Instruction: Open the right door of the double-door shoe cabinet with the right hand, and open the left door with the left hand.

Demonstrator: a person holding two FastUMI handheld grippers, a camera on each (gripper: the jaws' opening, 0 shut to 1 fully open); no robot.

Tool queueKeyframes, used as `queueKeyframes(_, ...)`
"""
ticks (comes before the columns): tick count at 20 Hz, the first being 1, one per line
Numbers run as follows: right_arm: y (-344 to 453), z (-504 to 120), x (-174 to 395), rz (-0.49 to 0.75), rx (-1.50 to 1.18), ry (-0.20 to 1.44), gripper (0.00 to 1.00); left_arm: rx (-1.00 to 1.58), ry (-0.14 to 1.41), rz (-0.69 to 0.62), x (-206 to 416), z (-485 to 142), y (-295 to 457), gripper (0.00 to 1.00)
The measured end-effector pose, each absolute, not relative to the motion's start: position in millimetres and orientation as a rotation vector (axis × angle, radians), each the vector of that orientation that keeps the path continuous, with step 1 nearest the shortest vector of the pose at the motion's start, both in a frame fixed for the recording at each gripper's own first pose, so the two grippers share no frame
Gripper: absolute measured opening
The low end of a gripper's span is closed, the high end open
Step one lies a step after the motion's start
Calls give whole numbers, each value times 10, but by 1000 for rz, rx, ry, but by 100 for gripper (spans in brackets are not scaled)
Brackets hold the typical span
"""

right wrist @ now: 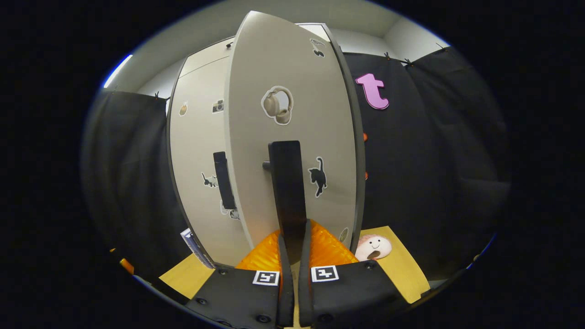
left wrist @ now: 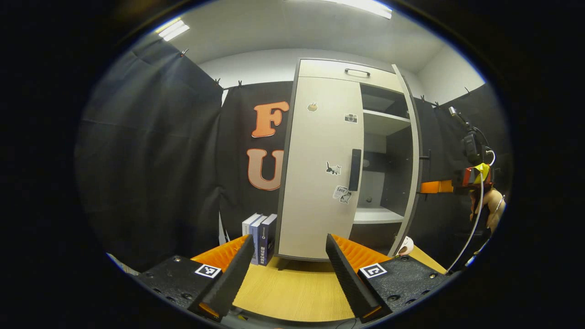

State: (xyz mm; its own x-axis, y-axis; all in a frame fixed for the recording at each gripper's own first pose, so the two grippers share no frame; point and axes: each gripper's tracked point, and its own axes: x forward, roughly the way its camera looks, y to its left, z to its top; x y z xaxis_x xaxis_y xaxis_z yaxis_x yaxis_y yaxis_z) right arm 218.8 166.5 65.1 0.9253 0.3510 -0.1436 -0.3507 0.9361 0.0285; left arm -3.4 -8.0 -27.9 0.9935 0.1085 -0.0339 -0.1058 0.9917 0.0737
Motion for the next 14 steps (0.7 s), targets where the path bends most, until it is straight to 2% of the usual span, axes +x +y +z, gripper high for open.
queueKeyframes(8,1293,711,2222,300,-94,96,10,93,35,82,81,-288,-504,95)
queueKeyframes(9,1300,701,2199,307,-86,101,14,88,35,79,97,-286,-559,95)
queueKeyframes(10,1292,699,2187,311,-79,106,10,83,34,76,119,-277,-611,95)
queueKeyframes(14,1183,702,2205,300,-79,101,10,103,18,78,182,-203,-757,95)
